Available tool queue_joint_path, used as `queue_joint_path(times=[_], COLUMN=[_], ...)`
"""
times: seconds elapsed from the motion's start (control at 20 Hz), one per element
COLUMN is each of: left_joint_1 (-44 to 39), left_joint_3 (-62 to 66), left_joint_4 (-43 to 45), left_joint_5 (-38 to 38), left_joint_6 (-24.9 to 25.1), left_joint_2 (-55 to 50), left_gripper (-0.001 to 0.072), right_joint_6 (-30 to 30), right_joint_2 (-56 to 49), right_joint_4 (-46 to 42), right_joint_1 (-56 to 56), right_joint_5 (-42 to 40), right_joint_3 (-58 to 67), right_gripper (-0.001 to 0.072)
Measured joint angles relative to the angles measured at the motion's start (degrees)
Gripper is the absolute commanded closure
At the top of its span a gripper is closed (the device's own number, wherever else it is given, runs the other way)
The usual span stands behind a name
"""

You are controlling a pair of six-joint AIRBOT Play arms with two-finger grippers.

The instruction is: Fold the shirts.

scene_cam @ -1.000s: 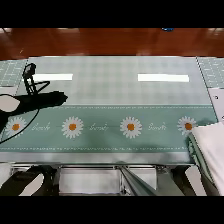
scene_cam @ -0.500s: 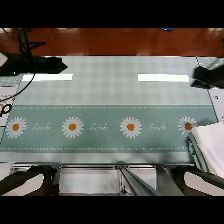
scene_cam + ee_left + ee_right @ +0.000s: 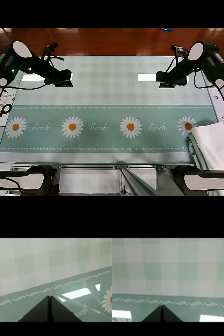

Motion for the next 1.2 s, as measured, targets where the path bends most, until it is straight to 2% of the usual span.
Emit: queue_joint_path(times=[0.2,1.2], left_joint_1=[0.1,0.1], left_joint_3=[0.2,0.3], left_joint_4=[0.7,1.0], left_joint_5=[-2.2,-3.0], left_joint_6=[-0.4,-0.7], left_joint_2=[-0.6,-2.2], left_gripper=[0.0685,0.0686], right_joint_6=[0.0,0.1], right_joint_2=[-0.5,-0.6], right_joint_4=[-0.5,-0.9], right_joint_1=[0.3,0.5], right_joint_5=[-0.2,-0.4], right_joint_3=[0.1,0.1], right_gripper=[0.0693,0.0693])
